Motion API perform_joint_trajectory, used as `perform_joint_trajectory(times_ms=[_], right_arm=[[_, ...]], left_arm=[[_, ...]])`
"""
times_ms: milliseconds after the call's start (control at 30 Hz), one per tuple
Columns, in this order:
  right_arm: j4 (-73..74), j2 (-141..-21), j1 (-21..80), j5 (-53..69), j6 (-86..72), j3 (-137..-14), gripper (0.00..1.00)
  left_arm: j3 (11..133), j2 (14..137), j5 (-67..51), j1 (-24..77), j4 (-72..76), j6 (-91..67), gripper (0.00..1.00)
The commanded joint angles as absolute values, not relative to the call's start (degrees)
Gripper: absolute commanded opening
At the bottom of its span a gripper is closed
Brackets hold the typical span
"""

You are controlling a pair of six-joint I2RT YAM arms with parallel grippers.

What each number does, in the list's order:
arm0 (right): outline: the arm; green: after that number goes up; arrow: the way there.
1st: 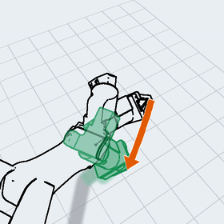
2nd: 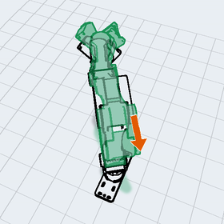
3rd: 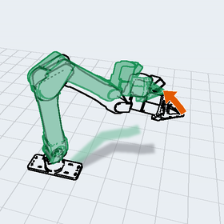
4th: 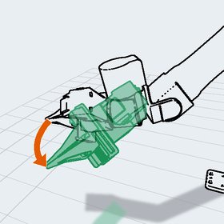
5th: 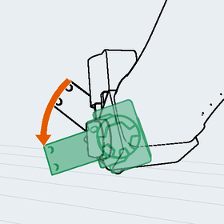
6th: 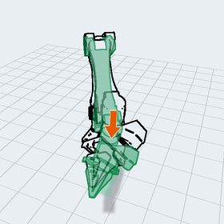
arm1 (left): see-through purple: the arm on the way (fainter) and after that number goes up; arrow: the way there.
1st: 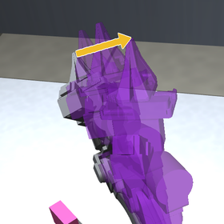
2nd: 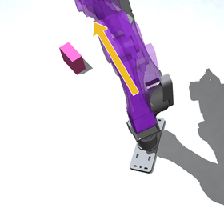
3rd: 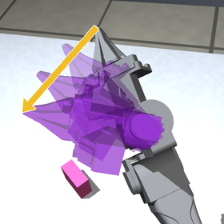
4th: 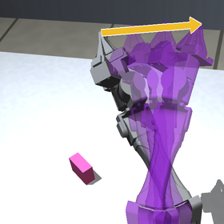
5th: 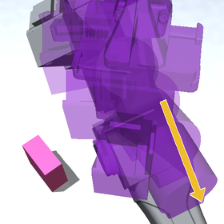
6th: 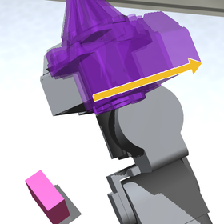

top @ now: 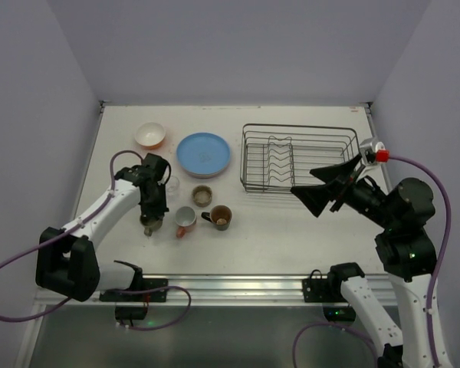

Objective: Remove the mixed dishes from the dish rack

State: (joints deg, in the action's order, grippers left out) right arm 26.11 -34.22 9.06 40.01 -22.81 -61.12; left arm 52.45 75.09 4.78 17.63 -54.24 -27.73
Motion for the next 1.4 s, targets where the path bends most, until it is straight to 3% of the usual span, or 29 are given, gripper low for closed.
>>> perform_joint_trajectory(times_ms=[0,700,900,1133,1367], right_arm=[[24.43,-33.23,9.32,40.43,-21.53,-60.29,0.99],[25.31,-31.73,11.60,37.71,-20.22,-59.94,0.99],[25.84,-30.76,12.66,35.60,-19.34,-59.77,0.99],[27.42,-31.46,14.24,31.30,-18.37,-60.29,0.99],[29.88,-32.96,15.55,25.76,-16.79,-61.35,0.99]], left_arm=[[51.86,74.27,7.56,17.40,-51.07,-30.85,0.00],[48.08,78.31,9.67,17.40,-44.47,-32.26,0.01],[47.90,78.84,9.14,17.40,-44.30,-32.17,0.10],[47.90,77.96,7.65,17.40,-44.12,-31.55,0.38],[48.78,73.57,5.01,17.40,-44.12,-30.50,0.53]])
